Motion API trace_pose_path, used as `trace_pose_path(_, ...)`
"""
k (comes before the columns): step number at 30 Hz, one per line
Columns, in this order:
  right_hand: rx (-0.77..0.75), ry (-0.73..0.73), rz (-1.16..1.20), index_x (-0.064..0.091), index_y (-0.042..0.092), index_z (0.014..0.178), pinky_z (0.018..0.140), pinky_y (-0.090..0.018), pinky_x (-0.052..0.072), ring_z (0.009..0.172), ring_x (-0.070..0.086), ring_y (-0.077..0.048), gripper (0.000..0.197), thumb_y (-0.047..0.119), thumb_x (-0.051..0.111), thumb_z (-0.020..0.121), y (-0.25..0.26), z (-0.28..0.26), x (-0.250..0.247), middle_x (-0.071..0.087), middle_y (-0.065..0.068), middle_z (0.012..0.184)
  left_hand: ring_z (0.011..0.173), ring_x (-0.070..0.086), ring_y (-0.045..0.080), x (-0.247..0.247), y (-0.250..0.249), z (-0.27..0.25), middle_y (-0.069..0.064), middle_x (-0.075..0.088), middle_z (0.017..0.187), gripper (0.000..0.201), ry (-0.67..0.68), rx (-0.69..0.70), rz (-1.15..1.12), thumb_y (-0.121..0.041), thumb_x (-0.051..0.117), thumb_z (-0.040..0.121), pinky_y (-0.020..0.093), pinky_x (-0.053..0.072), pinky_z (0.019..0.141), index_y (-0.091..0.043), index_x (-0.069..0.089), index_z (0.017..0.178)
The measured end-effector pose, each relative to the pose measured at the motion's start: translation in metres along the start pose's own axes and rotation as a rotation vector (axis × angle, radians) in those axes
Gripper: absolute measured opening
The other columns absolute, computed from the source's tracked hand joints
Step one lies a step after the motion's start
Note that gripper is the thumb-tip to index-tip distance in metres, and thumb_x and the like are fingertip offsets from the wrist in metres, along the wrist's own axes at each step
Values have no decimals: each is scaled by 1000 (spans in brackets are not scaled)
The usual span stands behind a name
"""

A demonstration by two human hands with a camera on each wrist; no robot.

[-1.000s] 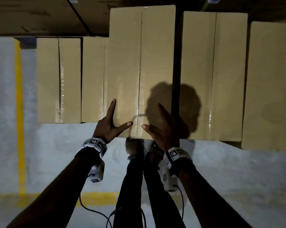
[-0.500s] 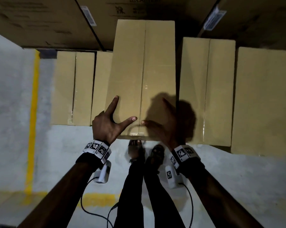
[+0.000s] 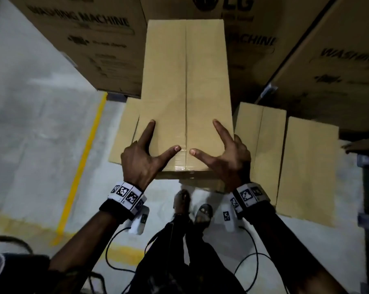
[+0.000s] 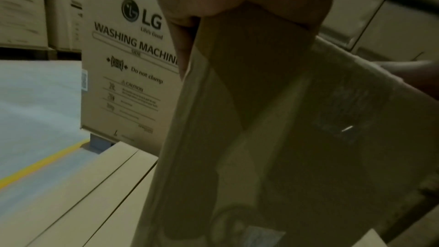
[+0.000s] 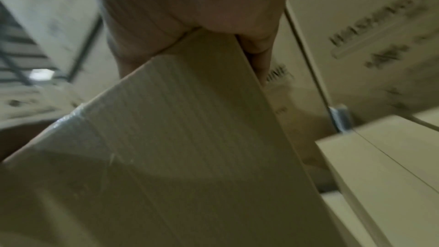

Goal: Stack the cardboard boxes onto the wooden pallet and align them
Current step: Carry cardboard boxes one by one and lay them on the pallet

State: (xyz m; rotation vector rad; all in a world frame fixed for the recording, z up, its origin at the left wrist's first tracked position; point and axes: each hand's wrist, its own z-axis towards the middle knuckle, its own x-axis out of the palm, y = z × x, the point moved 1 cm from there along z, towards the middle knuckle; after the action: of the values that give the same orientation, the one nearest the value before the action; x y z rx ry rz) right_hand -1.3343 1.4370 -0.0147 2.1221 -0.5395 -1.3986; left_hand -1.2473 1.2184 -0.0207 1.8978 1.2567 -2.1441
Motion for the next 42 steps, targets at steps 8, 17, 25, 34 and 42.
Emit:
trace_pose_path(8,-257,-70,-42,21,62,154,111,-45,41,141,44,-36,106,94,63,63,100,-31,-42,51,-13,150,107,70,20,-107,-19,-28,0,75,118,104,-264,-73,-133,-93,65,62,34,53,92,-52,37,154)
trace_pose_path(17,-500,56,-87,16,66,153,115,-58,39,145,38,-40,107,92,67,62,249,-32,18,46,-21,152,109,70,19,-212,64,-22,3,75,119,103,-496,-198,-238,-90,70,62,34,52,97,-52,39,153)
trace_pose_path(25,-743,207,-77,20,67,152,110,-55,46,138,48,-35,109,94,68,58,425,-45,177,54,-15,144,98,72,21,-331,237,-11,4,76,108,107,-673,-406,-167,-94,66,60,37,56,91,-48,40,154)
trace_pose_path(34,-1013,391,-34,33,58,152,106,-42,50,128,58,-22,106,92,70,59,612,-89,355,62,-3,138,99,70,18,-459,414,-16,1,75,109,106,-834,-647,-89,-97,64,62,36,56,91,-51,37,154)
trace_pose_path(42,-1195,546,-85,32,60,152,104,-39,48,126,60,-24,106,95,67,58,744,-108,492,63,-2,134,101,70,25,-532,532,-4,8,74,109,109,-957,-836,-40,-97,63,62,40,57,91,-49,36,156)
